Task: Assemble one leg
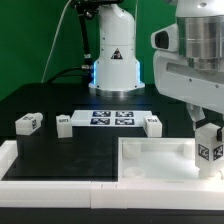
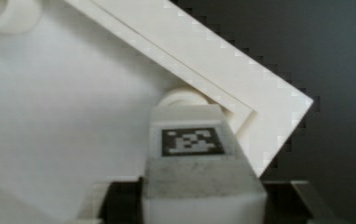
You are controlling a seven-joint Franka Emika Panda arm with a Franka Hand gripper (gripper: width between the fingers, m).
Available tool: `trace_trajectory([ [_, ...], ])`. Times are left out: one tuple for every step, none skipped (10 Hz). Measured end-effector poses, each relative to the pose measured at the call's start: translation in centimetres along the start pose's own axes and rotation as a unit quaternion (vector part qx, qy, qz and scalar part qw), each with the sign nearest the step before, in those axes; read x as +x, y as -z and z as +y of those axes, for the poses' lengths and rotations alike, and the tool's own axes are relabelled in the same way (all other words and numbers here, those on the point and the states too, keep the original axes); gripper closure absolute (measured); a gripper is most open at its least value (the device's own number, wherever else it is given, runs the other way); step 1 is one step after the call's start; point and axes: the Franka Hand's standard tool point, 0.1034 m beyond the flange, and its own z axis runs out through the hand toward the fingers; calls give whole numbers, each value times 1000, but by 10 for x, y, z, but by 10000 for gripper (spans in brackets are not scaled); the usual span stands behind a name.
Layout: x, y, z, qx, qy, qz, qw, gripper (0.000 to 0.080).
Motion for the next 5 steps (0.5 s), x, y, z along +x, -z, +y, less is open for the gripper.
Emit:
trace_trajectory([
  [0, 0, 0, -1, -35, 0, 999, 508],
  [0, 0, 0, 0, -44, 1, 999, 508],
  [0, 0, 0, -1, -33, 1, 999, 443],
  [0, 0, 0, 0, -11, 0, 1000, 443],
  [-1, 0, -1, 0, 15, 1, 1000, 255],
])
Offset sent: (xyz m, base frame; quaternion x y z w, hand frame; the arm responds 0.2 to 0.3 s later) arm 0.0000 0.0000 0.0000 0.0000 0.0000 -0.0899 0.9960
